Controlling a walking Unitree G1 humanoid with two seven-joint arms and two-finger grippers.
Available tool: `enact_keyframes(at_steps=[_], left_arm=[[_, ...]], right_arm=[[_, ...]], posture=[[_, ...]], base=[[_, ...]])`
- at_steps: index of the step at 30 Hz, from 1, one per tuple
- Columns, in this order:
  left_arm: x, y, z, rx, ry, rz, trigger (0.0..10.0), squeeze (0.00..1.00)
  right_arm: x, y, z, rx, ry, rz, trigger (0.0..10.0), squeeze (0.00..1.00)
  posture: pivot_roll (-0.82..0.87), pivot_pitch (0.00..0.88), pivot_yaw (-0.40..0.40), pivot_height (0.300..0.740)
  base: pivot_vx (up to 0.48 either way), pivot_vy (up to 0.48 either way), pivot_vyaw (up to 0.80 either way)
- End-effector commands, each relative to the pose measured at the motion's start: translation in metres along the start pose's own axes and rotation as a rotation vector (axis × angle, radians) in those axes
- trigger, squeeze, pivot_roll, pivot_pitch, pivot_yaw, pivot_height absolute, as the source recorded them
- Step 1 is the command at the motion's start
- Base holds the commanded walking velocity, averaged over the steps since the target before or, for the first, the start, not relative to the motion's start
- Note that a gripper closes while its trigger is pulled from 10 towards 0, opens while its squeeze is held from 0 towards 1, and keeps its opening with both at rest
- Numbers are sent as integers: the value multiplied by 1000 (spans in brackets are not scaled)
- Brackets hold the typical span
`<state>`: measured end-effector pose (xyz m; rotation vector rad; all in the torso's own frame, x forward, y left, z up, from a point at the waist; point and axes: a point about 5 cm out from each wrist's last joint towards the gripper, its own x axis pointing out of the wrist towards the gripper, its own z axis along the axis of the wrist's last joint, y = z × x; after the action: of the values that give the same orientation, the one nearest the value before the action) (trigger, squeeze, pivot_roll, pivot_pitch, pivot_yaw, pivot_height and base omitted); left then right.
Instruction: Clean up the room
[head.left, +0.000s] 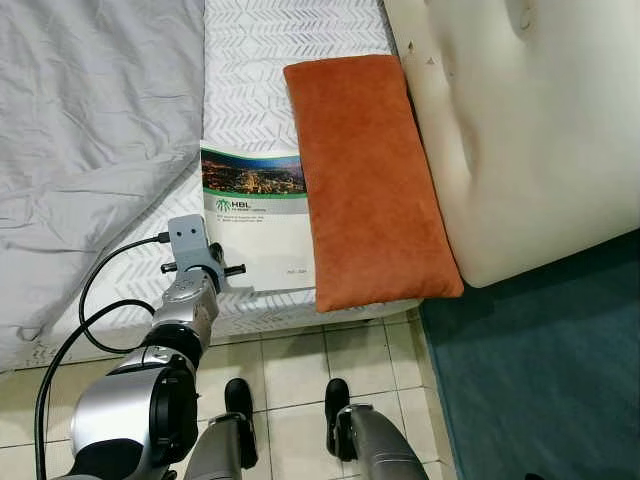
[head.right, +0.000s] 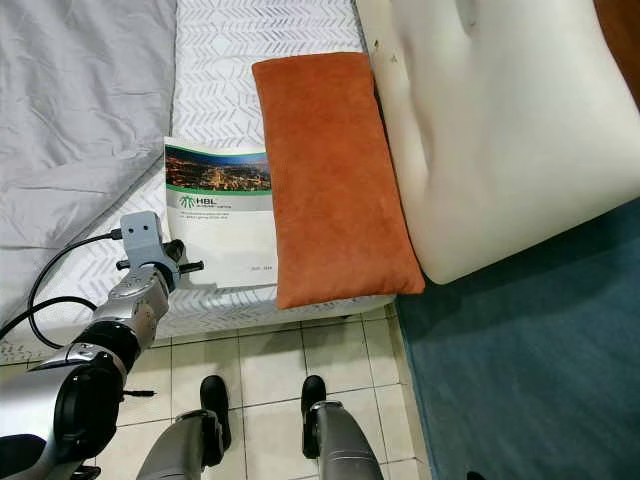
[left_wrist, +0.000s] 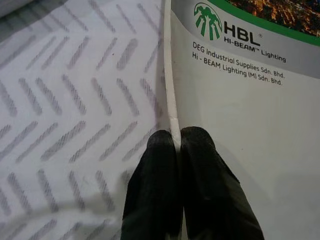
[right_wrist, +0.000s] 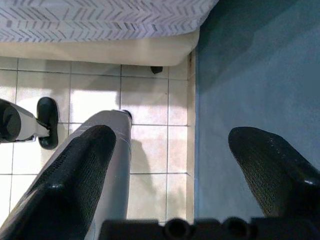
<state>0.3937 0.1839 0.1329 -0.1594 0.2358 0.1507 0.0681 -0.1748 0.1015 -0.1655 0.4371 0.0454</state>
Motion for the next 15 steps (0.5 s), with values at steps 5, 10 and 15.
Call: enact_keyframes(at_steps=[5,10,15], left_arm=[[-3,-3,-18,-32,62,-3,10000,0],[-4,-7,-23,-47,78,-9,10000,863],[-3,-5,-19,-10,66,-6,10000,914]], right_arm=[[-6,0,-8,0,52,-11,10000,0],[-6,0,-7,-4,50,-7,10000,0],[-5,-1,-8,-6,50,-9,10000,0]], posture=[[-454,556,-105,740],[-464,554,-112,740],[-460,548,-108,740]], base=[[0,0,0],[0,0,0],[0,0,0]])
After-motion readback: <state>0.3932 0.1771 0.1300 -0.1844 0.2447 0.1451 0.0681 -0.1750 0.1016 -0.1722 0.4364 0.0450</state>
